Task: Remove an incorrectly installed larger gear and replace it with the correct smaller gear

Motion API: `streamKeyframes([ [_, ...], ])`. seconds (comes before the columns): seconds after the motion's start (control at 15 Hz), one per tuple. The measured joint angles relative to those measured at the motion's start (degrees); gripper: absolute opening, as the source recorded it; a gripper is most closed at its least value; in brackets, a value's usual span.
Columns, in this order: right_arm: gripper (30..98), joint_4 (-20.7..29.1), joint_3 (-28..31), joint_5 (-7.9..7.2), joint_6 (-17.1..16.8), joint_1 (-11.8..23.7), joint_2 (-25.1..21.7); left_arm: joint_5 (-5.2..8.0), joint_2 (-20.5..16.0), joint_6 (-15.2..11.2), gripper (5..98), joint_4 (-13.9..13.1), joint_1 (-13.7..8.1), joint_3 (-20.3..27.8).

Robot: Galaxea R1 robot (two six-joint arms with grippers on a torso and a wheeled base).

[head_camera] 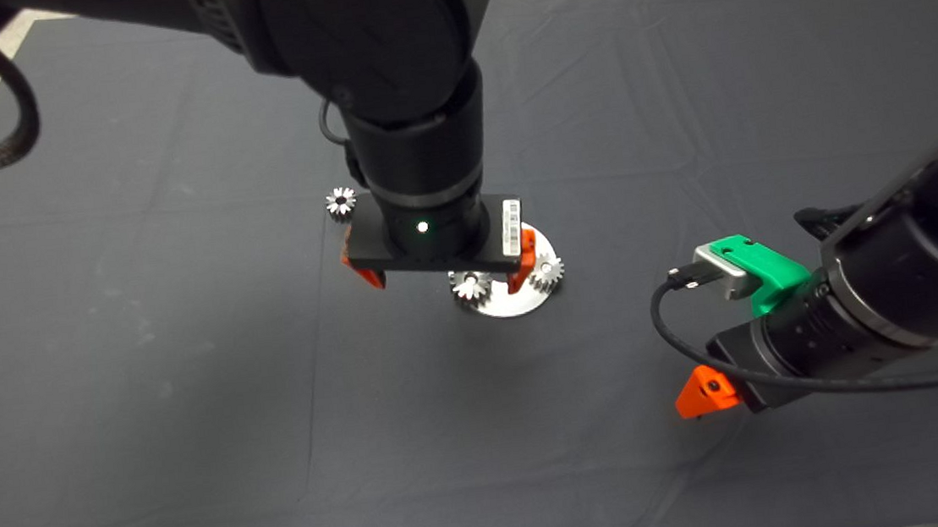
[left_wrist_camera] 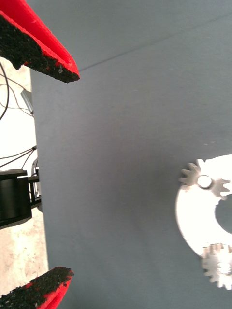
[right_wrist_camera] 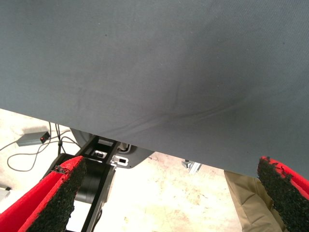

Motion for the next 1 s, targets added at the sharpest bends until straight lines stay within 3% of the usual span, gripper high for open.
streamKeyframes([
  [0.13, 94.0, 0.0, 0.0, -0.02, -0.01, 0.0, 0.0, -0.02, 0.61, 2.79, 98.3, 0.02, 0.17, -3.98],
  [0.33, 94.0, 0.0, 0.0, 0.0, -0.09, 0.0, -0.02, -0.02, 0.77, 4.51, 98.3, 0.22, 0.17, -7.86],
  [0.6, 94.0, 0.02, 0.11, -0.02, -0.15, 0.02, 0.0, -0.02, 0.35, 7.85, 98.3, 2.97, 0.88, -12.45],
  [0.73, 94.0, 0.02, 0.12, -0.01, -0.23, 0.02, 0.04, 0.0, 0.05, 11.03, 98.3, 3.5, 2.62, -14.12],
  [0.87, 94.0, 0.03, 0.17, 0.02, -0.26, 0.02, 0.22, -0.06, -0.56, 14.15, 98.3, 3.89, 6.14, -16.74],
  [1.0, 94.0, 0.04, 0.2, -0.05, -0.23, 0.02, 0.22, -0.17, -2.32, 14.49, 98.3, 3.58, 7.86, -16.99],
])
